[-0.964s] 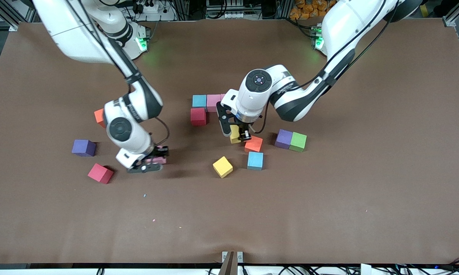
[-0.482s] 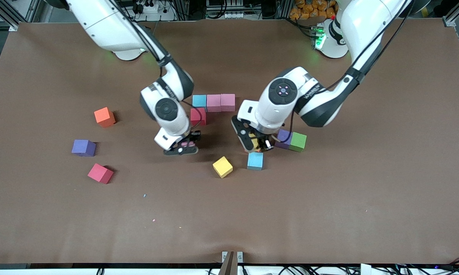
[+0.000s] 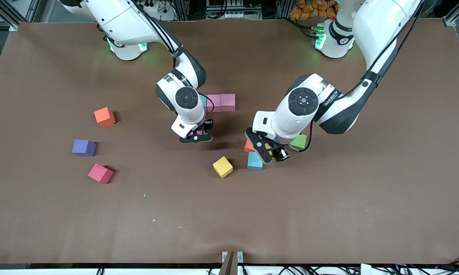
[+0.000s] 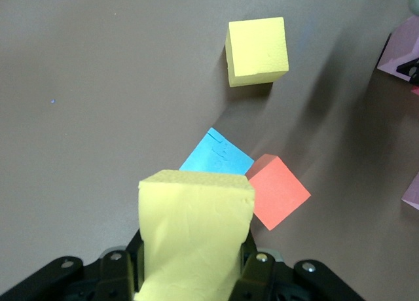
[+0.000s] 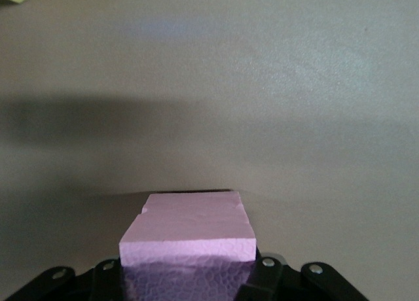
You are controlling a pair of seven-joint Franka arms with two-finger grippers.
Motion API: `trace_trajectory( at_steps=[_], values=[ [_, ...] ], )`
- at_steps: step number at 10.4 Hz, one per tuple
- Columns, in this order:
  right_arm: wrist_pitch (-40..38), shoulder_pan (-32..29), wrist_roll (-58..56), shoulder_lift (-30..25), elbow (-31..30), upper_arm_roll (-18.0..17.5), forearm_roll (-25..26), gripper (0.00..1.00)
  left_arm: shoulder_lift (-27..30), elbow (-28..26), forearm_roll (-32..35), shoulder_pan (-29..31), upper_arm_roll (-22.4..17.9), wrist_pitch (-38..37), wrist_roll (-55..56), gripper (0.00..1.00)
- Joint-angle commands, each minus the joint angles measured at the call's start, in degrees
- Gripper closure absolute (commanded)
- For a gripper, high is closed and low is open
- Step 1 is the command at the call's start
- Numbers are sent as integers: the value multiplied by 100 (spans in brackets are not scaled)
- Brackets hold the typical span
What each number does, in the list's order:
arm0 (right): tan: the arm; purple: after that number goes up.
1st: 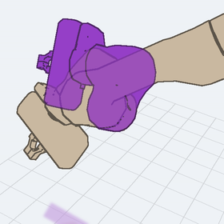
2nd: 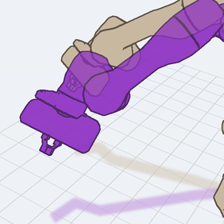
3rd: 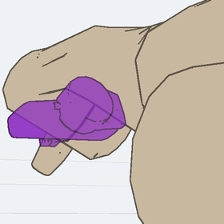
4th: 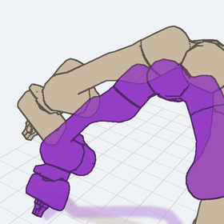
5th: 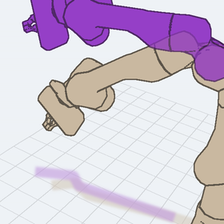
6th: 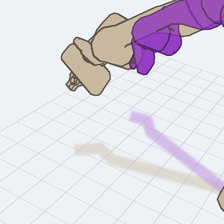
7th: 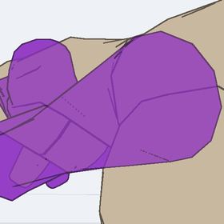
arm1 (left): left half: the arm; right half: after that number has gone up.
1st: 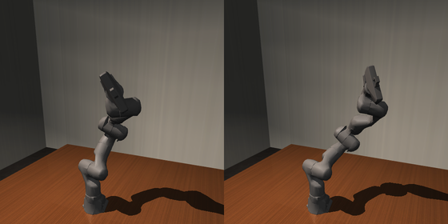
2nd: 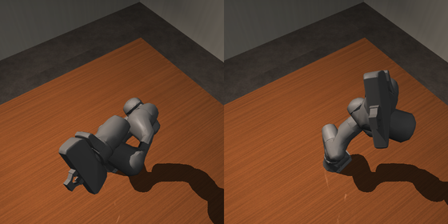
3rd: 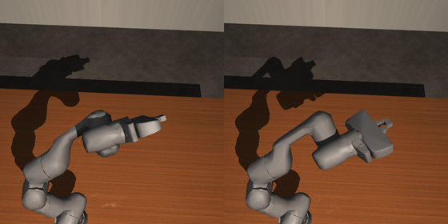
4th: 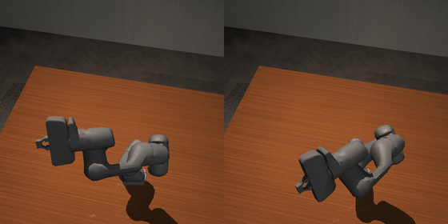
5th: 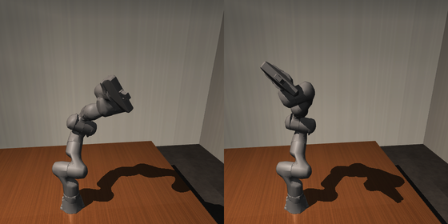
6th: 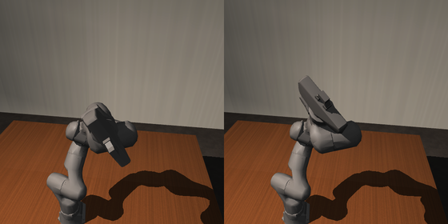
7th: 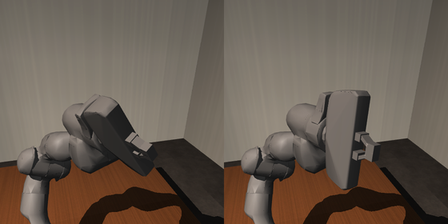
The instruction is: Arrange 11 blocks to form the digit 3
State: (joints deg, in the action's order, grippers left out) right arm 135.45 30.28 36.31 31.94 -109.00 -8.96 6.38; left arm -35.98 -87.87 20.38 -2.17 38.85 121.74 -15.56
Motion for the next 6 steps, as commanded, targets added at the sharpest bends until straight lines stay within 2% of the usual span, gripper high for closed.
trace_trajectory(
  at_steps=[1, 6],
  values=[
    [147, 57, 87, -65, -95, 18, -93, 79, 30, 42, -130, -21, 9, -98, 9, 100],
    [682, 66, 87, -57, -366, 26, -84, 79, 30, 42, -139, 32, 17, -98, -8, 100]
  ],
)
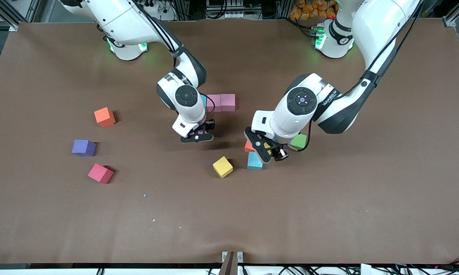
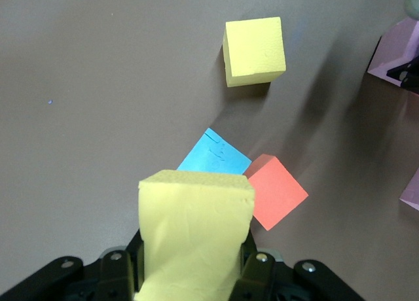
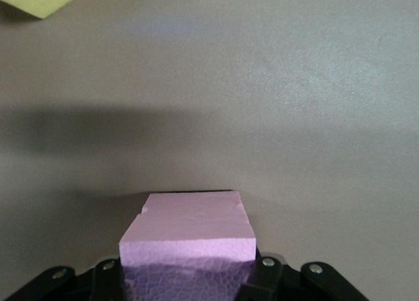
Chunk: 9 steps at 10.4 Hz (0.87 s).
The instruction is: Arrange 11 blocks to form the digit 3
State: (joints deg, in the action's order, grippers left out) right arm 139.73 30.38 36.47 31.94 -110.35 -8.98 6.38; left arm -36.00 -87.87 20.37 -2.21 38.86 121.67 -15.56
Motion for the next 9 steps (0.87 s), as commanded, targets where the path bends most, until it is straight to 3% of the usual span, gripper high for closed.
trace_trajectory(
  at_steps=[1, 9],
  values=[
    [308, 55, 71, -56, -285, 27, -84, 79, 31, 42, -139, 45, 16, -91, -26, 100],
    [11, 55, 45, -127, -347, 27, -75, 79, 14, 33, -278, 72, 16, -91, -35, 100]
  ],
)
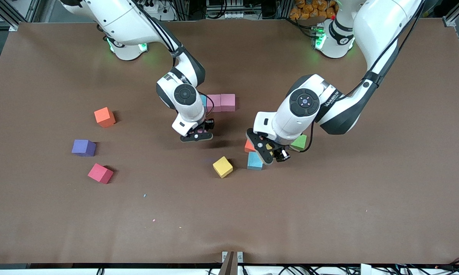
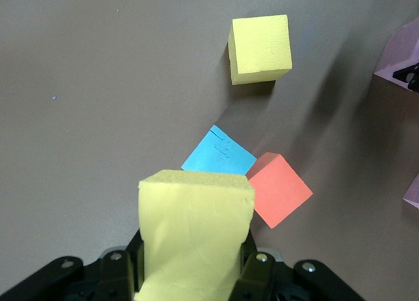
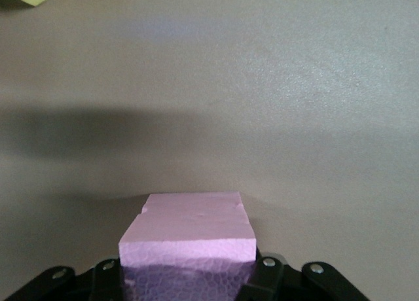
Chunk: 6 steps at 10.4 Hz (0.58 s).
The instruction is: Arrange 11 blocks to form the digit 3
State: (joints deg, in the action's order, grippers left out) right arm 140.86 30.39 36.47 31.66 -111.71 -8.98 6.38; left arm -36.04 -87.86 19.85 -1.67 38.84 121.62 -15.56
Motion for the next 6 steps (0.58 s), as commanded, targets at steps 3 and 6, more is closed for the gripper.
trace_trajectory(
  at_steps=[3, 6],
  values=[
    [-138, 46, 62, -107, -202, 27, -75, 78, 18, 33, -280, 18, 10, -86, -44, 100],
    [-146, 46, 219, -133, -106, 19, -75, 0, 9, 33, -280, 18, 10, -77, -52, 100]
  ],
)
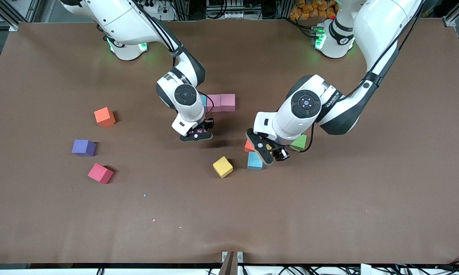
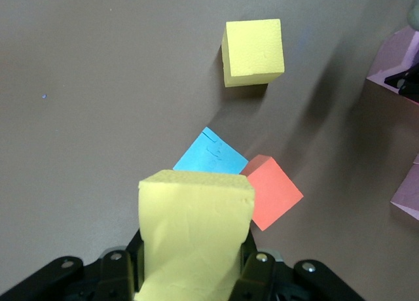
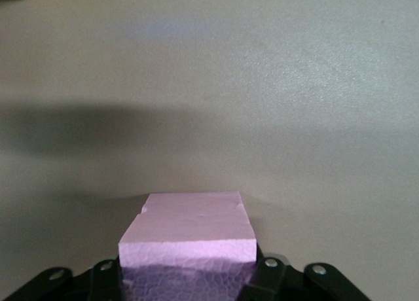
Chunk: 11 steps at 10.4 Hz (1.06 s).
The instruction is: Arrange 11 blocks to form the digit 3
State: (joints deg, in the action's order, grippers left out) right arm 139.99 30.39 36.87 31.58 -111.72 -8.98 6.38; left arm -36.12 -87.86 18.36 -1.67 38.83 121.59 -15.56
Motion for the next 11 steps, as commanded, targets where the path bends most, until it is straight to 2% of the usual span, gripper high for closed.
trace_trajectory(
  at_steps=[1, 4, 7, 9, 11],
  values=[
    [-68, 46, 267, -144, 18, 19, -75, 0, 17, 41, -130, 17, 11, -83, -44, 100],
    [-129, -85, 321, -494, 45, 28, -84, 0, -26, 50, -174, -79, 11, -74, 53, 100],
    [-787, -611, 286, -732, 176, 28, -75, 0, -211, 374, -385, -333, -6, -13, 858, 100],
    [-1139, -1303, 286, -741, 370, 54, -75, 0, -351, 594, -368, -666, -33, 127, 1710, 100],
    [-1132, -2251, 198, -706, 449, 54, -75, 0, -334, 648, -368, -1079, -330, 390, 2798, 100]
  ],
)
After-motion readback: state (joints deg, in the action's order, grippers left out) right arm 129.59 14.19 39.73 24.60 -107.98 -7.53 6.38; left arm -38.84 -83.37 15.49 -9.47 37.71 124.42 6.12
